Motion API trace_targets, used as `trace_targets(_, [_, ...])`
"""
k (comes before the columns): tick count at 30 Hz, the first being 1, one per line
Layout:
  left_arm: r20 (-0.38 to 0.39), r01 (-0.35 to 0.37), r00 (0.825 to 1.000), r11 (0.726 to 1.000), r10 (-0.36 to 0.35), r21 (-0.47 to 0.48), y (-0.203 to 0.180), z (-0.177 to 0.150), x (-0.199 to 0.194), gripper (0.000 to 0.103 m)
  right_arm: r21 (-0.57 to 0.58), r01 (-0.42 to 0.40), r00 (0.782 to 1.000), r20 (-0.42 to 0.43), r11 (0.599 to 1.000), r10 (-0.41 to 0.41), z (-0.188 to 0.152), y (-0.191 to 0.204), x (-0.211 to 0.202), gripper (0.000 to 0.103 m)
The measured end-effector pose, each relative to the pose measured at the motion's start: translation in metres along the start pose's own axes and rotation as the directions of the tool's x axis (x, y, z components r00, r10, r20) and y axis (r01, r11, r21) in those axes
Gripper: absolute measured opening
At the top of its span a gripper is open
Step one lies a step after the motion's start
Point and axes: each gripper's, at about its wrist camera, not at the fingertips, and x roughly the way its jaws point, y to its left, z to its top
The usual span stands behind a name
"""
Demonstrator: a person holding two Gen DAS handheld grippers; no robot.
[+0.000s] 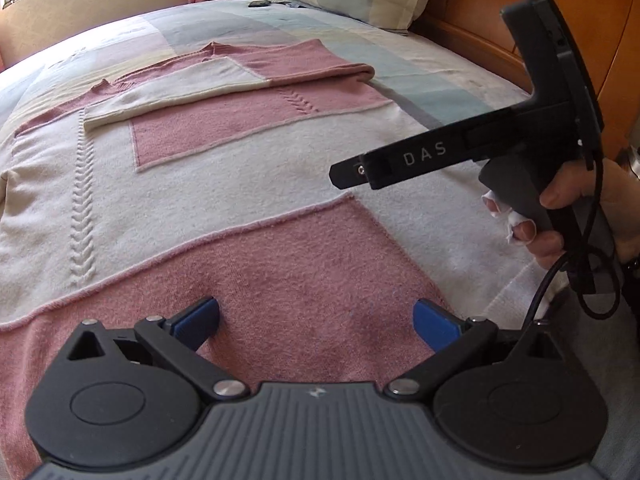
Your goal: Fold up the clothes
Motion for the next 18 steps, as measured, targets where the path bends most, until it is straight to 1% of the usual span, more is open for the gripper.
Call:
trace_targets(1, [0.022, -0.019, 1.0, 1.0, 0.018, 0.007, -0.003, -0.006, 0.0, 0.102, 0.002, -0.002, 1.0, 0.0, 1.0, 0.002, 0.0, -0.001, 0.0, 0.103])
trace_targets(3, [0.026, -0.055, 0.998, 0.998, 0.054, 0.017, -0.009, -0.014, -0.005, 0.102, 0.005, -0.006, 1.0, 0.001, 1.0, 0.006, -0.001, -0.003, -0.001, 0.103])
trace_targets(7, [0.046, -0.088, 0.995, 0.996, 0.088, 0.0, -0.009, -0.027, -0.015, 0.102, -0.005, -0.008, 1.0, -0.004, 1.0, 0.008, -0.003, -0.002, -0.003, 0.103])
trace_targets(9, [0.05, -0.102, 0.993, 0.995, 0.103, -0.007, -0.008, -0.028, -0.017, 0.102, -0.021, -0.001, 1.0, -0.008, 1.0, 0.001, -0.003, -0.001, -0.002, 0.103])
trace_targets(12, [0.056, -0.083, 0.995, 0.995, 0.085, -0.047, -0.005, -0.021, -0.028, 0.102, -0.032, -0.009, 1.0, -0.002, 0.999, 0.009, -0.003, 0.002, -0.005, 0.103])
trace_targets(13, [0.086, -0.075, 0.993, 0.995, 0.08, -0.058, -0.002, -0.019, -0.034, 0.102, -0.028, -0.02, 1.0, 0.005, 0.999, 0.02, -0.003, 0.002, -0.006, 0.103])
trace_targets(15, [0.121, -0.1, 0.986, 0.991, 0.111, -0.094, 0.007, -0.016, -0.04, 0.102, -0.022, -0.042, 0.999, 0.019, 0.999, 0.042, -0.003, 0.001, -0.01, 0.103])
trace_targets(17, [0.104, -0.13, 0.984, 0.98, 0.146, -0.148, 0.021, -0.015, -0.037, 0.102, -0.007, -0.051, 0.998, 0.033, 0.999, 0.052, -0.003, 0.0, -0.013, 0.103])
trace_targets(18, [0.083, -0.13, 0.986, 0.975, 0.146, -0.178, 0.029, -0.018, -0.033, 0.102, -0.001, -0.051, 0.998, 0.036, 0.999, 0.051, -0.003, -0.001, -0.013, 0.103])
